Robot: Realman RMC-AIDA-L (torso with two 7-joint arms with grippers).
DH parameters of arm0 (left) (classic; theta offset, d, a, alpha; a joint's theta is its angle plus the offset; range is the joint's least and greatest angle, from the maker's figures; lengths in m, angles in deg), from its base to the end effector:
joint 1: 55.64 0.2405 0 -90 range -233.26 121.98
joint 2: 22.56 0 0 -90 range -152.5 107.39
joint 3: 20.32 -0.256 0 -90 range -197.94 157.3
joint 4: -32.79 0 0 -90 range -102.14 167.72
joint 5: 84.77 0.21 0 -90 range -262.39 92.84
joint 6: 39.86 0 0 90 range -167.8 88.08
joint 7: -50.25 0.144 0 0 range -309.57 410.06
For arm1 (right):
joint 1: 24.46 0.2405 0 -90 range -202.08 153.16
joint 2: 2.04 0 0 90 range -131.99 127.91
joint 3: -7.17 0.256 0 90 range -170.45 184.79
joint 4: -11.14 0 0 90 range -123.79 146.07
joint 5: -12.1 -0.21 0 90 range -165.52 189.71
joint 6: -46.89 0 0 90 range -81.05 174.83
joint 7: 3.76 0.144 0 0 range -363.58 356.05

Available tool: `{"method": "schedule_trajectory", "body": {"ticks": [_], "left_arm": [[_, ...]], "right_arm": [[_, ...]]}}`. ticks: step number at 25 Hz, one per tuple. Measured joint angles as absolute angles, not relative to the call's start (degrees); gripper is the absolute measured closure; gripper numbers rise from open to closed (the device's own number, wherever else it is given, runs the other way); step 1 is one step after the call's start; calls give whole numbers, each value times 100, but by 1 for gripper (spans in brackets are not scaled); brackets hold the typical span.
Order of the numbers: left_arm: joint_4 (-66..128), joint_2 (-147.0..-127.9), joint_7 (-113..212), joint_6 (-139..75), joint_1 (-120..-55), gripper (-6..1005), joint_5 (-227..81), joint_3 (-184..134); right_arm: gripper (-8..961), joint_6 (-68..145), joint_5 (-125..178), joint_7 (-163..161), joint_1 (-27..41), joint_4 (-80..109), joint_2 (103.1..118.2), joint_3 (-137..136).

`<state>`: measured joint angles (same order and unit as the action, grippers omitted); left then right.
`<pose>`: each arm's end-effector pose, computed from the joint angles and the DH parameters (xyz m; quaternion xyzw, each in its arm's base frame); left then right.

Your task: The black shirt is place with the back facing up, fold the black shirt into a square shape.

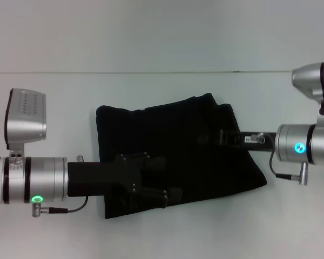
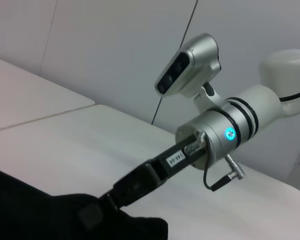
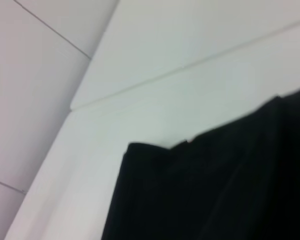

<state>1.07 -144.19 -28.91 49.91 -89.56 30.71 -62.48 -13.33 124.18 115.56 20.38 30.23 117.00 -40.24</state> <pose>-0.2357 0.3216 -0.0424 -0.9407 -0.2191 -0.2540 0.0501 0.2349 0.3936 -0.0667 -0.7938 0.5584 0.2065 0.1246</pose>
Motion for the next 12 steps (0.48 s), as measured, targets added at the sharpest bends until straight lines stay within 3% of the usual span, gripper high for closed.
{"method": "schedule_trajectory", "body": {"ticks": [7,12], "left_arm": [[102,-14420,-3018,5105,-8948,93,3038,-6092],[69,-14392,-3234,5159,-8977,98,3030,-6049]], "right_arm": [[879,-1528,12369,11489,2115,3407,11641,-4057],[878,-1767,12376,11514,2189,3479,11468,-4064]]}}
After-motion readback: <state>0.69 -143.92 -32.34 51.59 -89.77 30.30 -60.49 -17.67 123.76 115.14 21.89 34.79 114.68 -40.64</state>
